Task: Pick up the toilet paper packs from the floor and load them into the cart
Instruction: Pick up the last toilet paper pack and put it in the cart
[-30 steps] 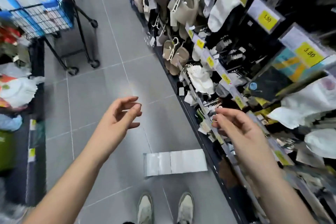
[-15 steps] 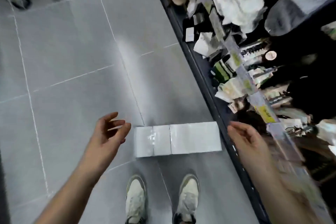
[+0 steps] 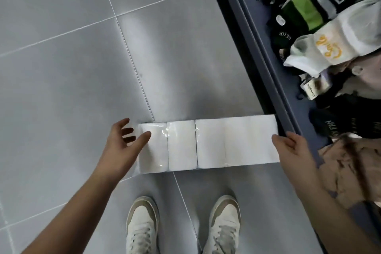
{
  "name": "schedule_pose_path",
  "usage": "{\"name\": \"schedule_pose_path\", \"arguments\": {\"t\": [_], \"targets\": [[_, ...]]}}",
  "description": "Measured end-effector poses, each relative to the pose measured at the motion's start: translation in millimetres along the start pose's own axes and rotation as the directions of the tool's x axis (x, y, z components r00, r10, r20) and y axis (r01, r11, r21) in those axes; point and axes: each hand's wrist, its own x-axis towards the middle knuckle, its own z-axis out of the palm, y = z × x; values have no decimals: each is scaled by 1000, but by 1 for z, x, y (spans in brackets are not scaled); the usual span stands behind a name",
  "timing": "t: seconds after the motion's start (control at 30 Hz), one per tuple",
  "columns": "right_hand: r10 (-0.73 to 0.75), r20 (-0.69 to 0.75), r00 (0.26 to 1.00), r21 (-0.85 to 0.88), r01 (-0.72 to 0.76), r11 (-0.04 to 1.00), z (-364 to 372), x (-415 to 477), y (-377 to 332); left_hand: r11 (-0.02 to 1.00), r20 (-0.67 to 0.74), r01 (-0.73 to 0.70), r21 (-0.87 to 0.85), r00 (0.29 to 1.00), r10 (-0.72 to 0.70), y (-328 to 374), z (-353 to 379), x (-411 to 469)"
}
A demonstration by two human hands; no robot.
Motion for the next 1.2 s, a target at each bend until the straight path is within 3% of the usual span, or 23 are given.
{"name": "schedule_pose_path", "arguments": {"t": [0.23,0.43,0.7,0.97,1.2], "targets": [[-34,51,998,-324,49,945,27,26,27,983,-75,94,156,994,-83,-45,24,41],[115,5,993,-207,-111,972,37,46,34,984,2,157,82,987,-158,-66,34,67],[118,194,974,-272,-62,960,61,44,28,975,-164,145,166,979,-117,-87,0,95],[63,181,982,-200,-26,979,88,60,2,965,-153,154,213,981,-123,-83,-12,98],[38,204,978,-159,-5,987,95,64,-14,967,-256,137,216,963,-79,-85,-8,93]]}}
